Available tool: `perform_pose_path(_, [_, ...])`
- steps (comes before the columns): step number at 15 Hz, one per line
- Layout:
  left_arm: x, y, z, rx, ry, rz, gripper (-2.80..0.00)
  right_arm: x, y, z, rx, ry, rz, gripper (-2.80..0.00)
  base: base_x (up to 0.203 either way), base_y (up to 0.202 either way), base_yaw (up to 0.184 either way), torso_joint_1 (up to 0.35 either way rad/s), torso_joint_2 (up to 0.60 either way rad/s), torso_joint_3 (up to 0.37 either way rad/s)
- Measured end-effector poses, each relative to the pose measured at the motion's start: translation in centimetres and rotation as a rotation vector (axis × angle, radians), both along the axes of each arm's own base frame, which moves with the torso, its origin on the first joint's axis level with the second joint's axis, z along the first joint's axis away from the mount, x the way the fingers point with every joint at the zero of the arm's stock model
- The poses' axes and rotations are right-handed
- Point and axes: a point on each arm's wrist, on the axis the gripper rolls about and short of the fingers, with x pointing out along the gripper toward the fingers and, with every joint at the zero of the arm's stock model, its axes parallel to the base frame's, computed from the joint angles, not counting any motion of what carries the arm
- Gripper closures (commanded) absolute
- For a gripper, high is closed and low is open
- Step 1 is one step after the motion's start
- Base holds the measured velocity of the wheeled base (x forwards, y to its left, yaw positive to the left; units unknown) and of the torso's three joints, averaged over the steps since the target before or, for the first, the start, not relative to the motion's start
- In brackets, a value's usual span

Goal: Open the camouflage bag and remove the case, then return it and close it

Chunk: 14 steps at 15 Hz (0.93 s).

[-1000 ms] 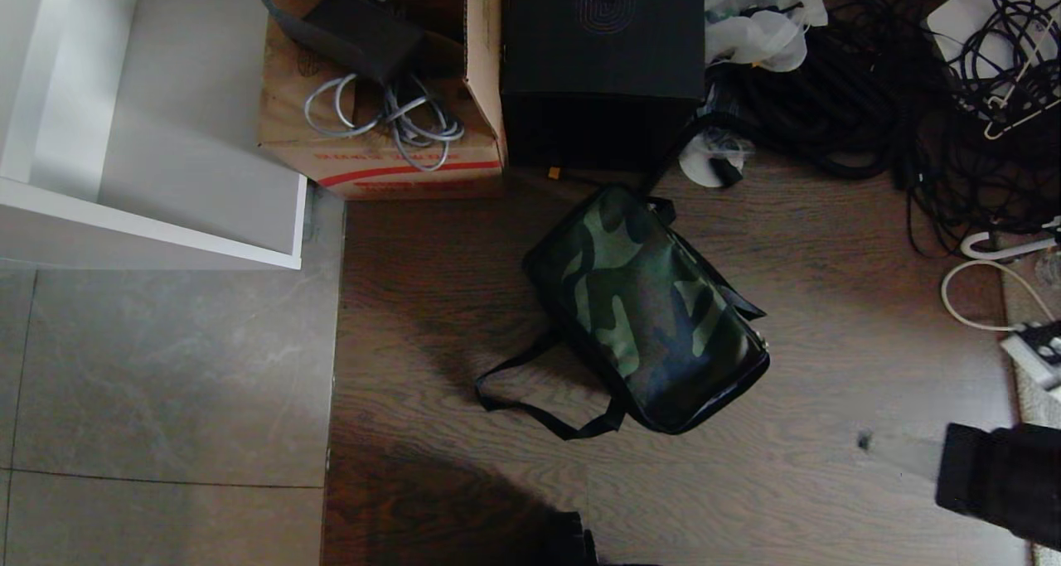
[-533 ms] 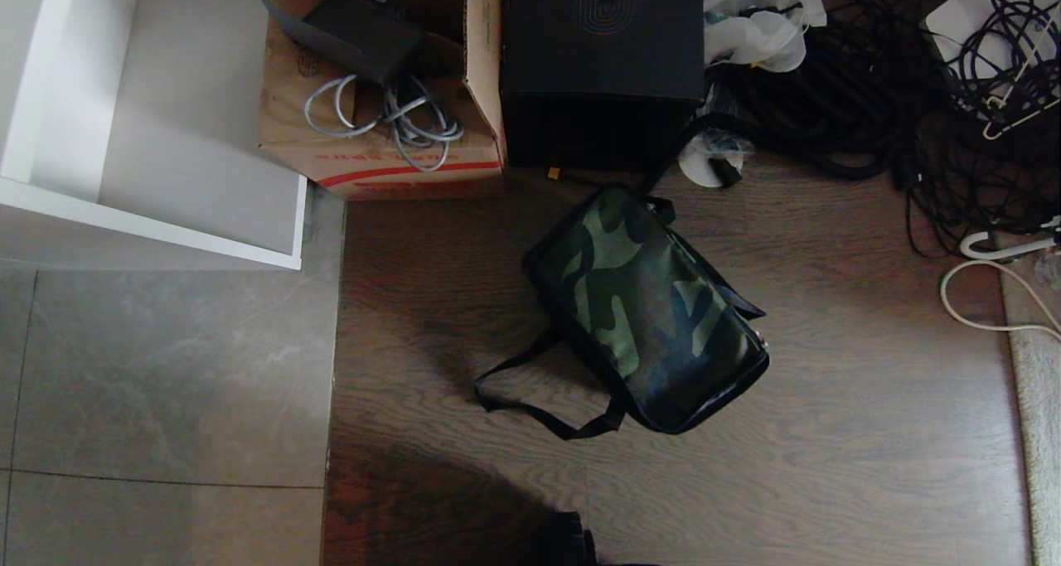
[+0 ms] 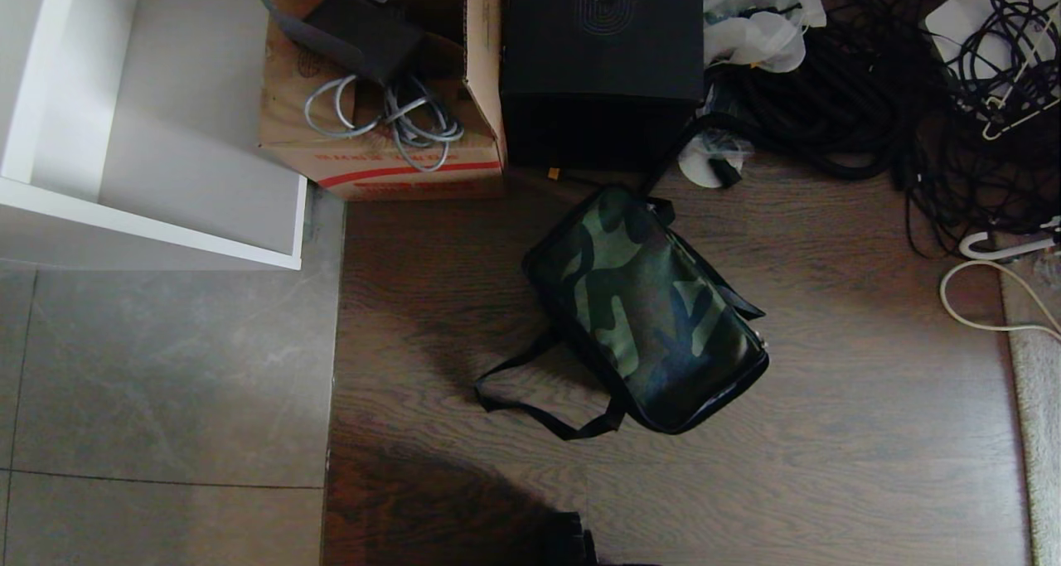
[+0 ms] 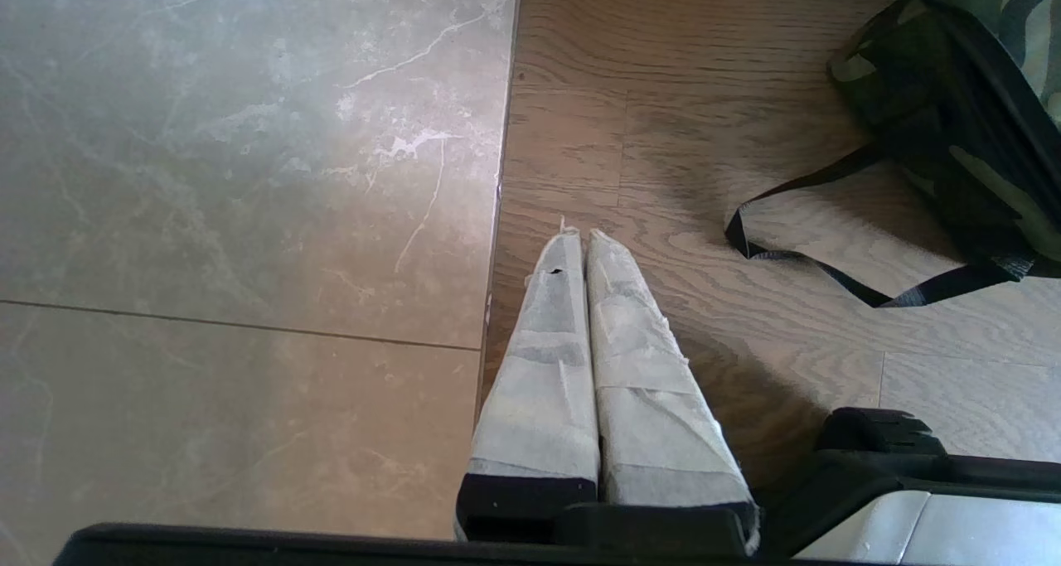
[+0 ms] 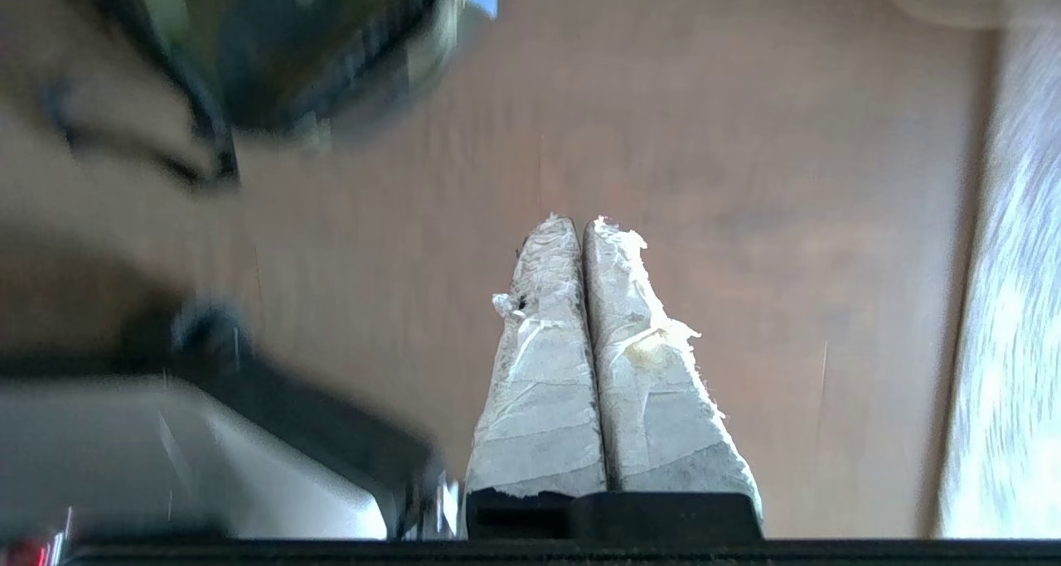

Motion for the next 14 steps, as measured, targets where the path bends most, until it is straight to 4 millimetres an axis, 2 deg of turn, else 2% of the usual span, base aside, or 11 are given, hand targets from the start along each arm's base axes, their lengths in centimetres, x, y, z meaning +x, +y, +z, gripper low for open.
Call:
perform_pose_path(2, [0.0,0.0,0.0,0.001,0.0,0.0,0.0,-0.2,0.0,0.5,0.003,-0.146,0.009,0.0,0.0,0.0,0.0,0.0,0.0,0.0])
perform_pose_path(3, [0.0,0.0,0.0,0.001,0.0,0.0,0.0,-0.2,0.1,0.3,0.004,-0.162,0.026,0.0,0.0,0.0,0.0,0.0,0.0,0.0])
perform_pose_path(6, [0.0,0.0,0.0,0.001,0.0,0.0,0.0,-0.2,0.1,-1.1,0.031,-0.061,0.047,0.0,0.0,0.0,0.0,0.0,0.0,0.0])
perform_pose_path(14, [0.0,0.0,0.0,0.001,0.0,0.0,0.0,-0.2,0.1,-1.2,0.037,-0.063,0.047,0.0,0.0,0.0,0.0,0.0,0.0,0.0])
